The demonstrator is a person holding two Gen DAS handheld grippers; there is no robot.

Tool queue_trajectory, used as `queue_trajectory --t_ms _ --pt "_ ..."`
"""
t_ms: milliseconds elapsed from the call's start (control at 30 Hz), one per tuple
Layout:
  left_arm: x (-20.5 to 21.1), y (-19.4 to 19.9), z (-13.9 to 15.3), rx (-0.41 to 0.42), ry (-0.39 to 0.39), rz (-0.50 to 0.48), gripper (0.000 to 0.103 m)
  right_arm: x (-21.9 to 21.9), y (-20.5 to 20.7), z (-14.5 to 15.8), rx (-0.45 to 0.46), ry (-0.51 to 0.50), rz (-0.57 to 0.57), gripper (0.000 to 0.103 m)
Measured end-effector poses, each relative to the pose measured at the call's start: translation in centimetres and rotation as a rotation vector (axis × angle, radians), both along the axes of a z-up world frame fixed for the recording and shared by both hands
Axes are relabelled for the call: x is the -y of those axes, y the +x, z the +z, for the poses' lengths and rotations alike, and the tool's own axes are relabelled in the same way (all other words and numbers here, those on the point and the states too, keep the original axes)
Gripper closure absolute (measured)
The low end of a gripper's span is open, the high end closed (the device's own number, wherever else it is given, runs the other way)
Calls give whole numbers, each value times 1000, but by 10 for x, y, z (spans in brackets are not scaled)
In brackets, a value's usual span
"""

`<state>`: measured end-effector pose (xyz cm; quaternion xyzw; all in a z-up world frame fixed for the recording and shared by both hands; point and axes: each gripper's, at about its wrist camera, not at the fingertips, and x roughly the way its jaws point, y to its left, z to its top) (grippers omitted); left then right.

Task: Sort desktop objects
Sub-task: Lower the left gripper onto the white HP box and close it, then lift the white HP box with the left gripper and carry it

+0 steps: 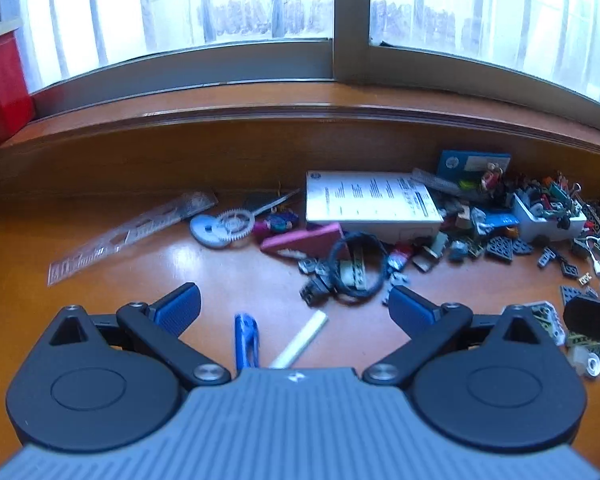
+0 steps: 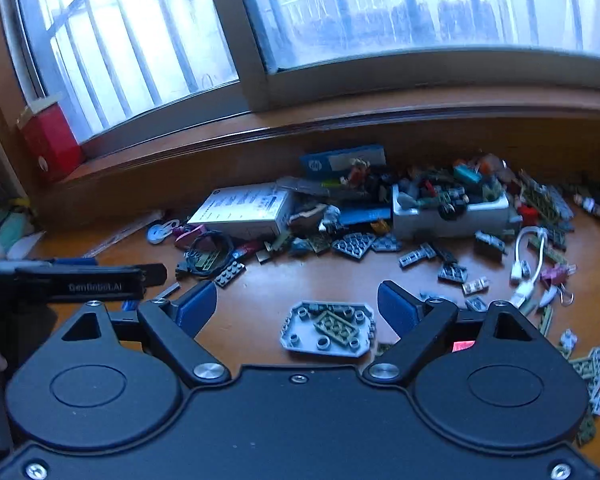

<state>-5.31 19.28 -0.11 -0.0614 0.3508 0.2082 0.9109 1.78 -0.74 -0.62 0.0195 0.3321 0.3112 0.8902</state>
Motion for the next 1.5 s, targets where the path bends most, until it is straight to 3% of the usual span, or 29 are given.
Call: queue_trajectory --t_ms 167,400,533,667,833,1067,1200,1400,1500 --pt "-25 11 -4 7 -16 -57 0 -16 -1 -2 -69 7 -79 15" --pt "-59 28 -13 38 -3 -154 0 -34 -9 -4 -69 -40 -165 15" --pt "-77 38 -17 61 -48 -188 0 -49 -9 -3 -56 -71 -185 15" --pt "-74 55 -14 89 -103 -246 0 -59 -5 -2 -44 -92 -215 15" --pt "-53 88 -18 66 -170 -312 0 -58 -4 -4 -50 -114 -268 15" --pt "-33 128 -28 -19 -151 -227 0 -47 2 -9 -58 -107 -301 15" --pt "-41 132 -28 -26 -186 -218 0 -45 12 -14 -50 -95 -278 14" --pt "-58 126 -29 7 -172 -164 0 -50 35 -19 -47 -69 -226 14" --pt "-61 122 -29 19 -223 -216 15 -55 39 -20 -44 -60 -212 14"
